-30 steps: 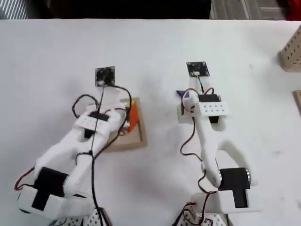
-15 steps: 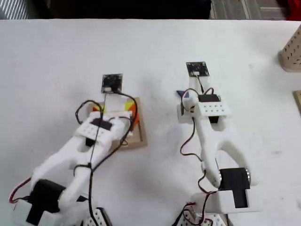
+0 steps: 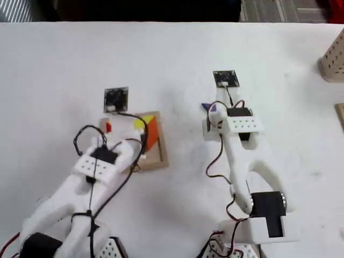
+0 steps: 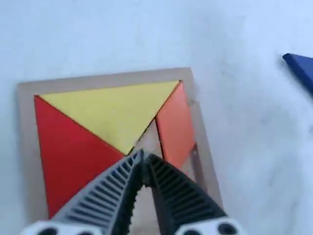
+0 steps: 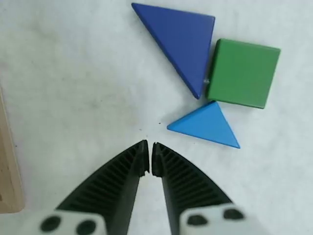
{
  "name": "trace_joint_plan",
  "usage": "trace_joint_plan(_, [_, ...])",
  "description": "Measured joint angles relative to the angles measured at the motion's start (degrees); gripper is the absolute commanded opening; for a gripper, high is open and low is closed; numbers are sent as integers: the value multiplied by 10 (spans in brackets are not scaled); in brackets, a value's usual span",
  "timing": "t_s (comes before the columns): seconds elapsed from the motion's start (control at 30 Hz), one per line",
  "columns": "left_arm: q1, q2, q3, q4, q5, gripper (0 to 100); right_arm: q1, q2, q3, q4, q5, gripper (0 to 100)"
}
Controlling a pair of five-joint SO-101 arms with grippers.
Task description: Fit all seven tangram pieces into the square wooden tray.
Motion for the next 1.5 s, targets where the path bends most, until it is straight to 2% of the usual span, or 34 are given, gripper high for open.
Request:
trace_joint_plan(0.27, [-2, 6, 6, 37, 0, 23, -1, 0, 0, 0, 0, 17])
trace_joint_plan(0.6, [-2, 152, -79, 96, 0, 23, -1, 0, 0, 0, 0, 17])
trace_joint_plan(0.73, [-2, 172, -97, 91, -1, 22, -1, 0, 0, 0, 0, 17])
trace_joint_plan(1.13, [11, 176, -96, -4, 1, 22, -1, 0, 0, 0, 0, 17])
trace_joint_plan(1.5, [11, 144, -74, 29, 0, 23, -1, 0, 0, 0, 0, 17])
